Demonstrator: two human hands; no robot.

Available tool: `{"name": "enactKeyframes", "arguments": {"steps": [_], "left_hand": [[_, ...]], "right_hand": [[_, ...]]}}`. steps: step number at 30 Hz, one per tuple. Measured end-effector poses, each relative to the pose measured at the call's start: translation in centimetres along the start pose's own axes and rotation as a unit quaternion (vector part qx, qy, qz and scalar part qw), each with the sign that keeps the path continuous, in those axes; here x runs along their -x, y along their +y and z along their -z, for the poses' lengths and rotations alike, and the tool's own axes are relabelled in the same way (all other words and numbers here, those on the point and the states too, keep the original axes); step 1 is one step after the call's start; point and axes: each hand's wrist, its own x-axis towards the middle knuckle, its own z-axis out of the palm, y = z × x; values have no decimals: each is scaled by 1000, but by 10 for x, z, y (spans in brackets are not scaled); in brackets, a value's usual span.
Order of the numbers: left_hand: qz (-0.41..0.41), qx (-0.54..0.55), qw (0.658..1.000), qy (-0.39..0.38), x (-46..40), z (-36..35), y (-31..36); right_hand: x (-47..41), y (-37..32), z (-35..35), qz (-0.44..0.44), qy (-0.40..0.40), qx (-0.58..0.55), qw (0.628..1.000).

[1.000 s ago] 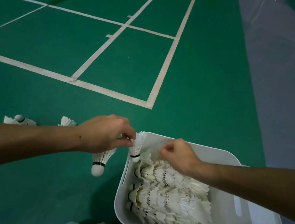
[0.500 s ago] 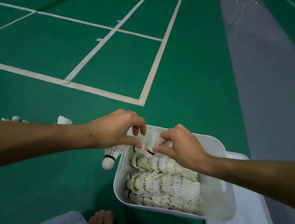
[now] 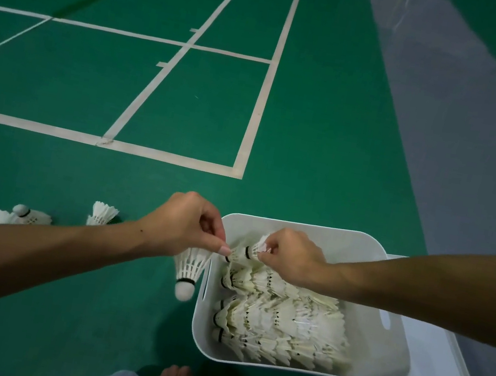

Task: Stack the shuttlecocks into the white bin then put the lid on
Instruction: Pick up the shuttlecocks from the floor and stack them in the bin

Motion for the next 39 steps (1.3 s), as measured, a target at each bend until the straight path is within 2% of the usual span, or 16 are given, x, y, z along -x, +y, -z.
{"name": "enactKeyframes", "arguments": {"steps": [6,9,12,14,17,19,22,24,27,29,31,34,39], "left_hand": [[-4,39,999,-9,-1,-1,-1],[-9,68,998,-15,-3,-2,1],[-25,81,996,-6,-5,-3,7],[-44,85,995,0,-5,-3,13],[-77,89,993,3,-5,-5,22],[-88,95,992,1,-5,-7,30],[-105,81,991,1,-6,-13,38],[-111,43,993,13,-8,-21,38],[-71,-25,997,5,-12,-34,32],[-20,-65,997,-29,-16,-40,27],[34,-99,991,-79,-20,-45,24],[86,-144,976,-140,-29,-52,20],[116,-158,966,-169,-44,-62,15]], "right_hand": [[-13,-1,-18,32,-75,-48,995],[-17,-6,-10,1,-113,-58,992],[-5,-12,14,-21,-84,-78,993],[19,-22,33,23,-62,-110,992],[55,-40,45,96,-142,-236,957],[66,-41,42,101,-134,-302,938],[68,-29,44,120,-87,-279,949],[67,-16,48,123,-94,-247,957],[67,8,48,80,-66,-212,972],[64,25,46,17,0,-178,984],[59,38,45,-46,30,-197,979],[50,43,44,-88,34,-237,967],[28,36,32,-107,40,-224,968]]}}
